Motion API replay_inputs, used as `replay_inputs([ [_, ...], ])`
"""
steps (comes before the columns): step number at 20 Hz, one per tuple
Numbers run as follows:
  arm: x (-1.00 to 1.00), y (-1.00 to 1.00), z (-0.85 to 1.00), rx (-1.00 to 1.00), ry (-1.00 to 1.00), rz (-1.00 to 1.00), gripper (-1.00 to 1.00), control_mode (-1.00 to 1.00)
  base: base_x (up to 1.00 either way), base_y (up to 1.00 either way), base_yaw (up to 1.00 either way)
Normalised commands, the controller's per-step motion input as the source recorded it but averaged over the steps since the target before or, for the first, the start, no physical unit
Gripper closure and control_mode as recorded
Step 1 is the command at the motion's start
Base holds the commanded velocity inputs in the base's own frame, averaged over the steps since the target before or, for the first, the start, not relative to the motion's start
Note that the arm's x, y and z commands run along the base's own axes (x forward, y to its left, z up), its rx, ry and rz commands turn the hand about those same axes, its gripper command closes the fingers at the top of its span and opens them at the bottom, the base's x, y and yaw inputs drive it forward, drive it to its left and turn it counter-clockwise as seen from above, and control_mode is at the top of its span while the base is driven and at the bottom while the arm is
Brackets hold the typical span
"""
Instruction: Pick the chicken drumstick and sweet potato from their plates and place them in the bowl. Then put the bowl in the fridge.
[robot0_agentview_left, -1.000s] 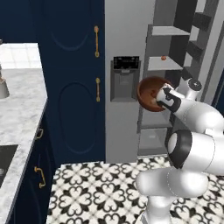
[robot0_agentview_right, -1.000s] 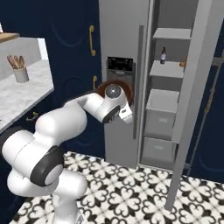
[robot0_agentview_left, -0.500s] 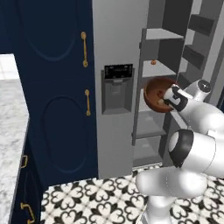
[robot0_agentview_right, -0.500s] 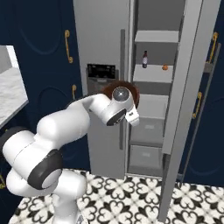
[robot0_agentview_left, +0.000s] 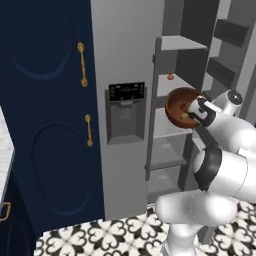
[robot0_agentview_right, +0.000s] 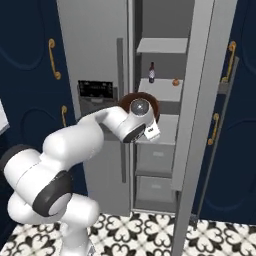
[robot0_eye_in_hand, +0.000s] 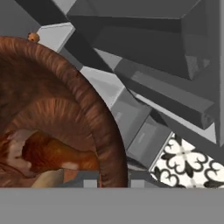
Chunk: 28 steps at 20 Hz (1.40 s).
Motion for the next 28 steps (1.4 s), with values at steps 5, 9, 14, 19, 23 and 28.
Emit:
replay_inputs([
  [5, 0.00, 0.00, 0.00, 0.00, 0.00, 0.00, 1.00, 1.00, 0.93, -0.07, -0.09],
  [9, 0.00, 0.00, 0.00, 0.00, 0.00, 0.00, 1.00, 1.00, 0.89, -0.15, -0.05],
  [14, 0.00, -0.29, 0.04, 0.03, 0.00, -0.03, 1.00, -1.00, 0.22, -0.34, -0.04],
  [19, -0.46, -0.44, 0.18, 0.04, -0.07, -0.18, 1.00, -1.00, 0.00, 0.00, 0.00],
  [23, 0.96, 0.25, 0.01, -0.06, -0.05, -0.27, 1.00, -1.00, 0.00, 0.00, 0.00],
  [28, 0.91, 0.43, 0.00, -0.06, -0.05, -0.11, 1.00, -1.00, 0.00, 0.00, 0.00],
])
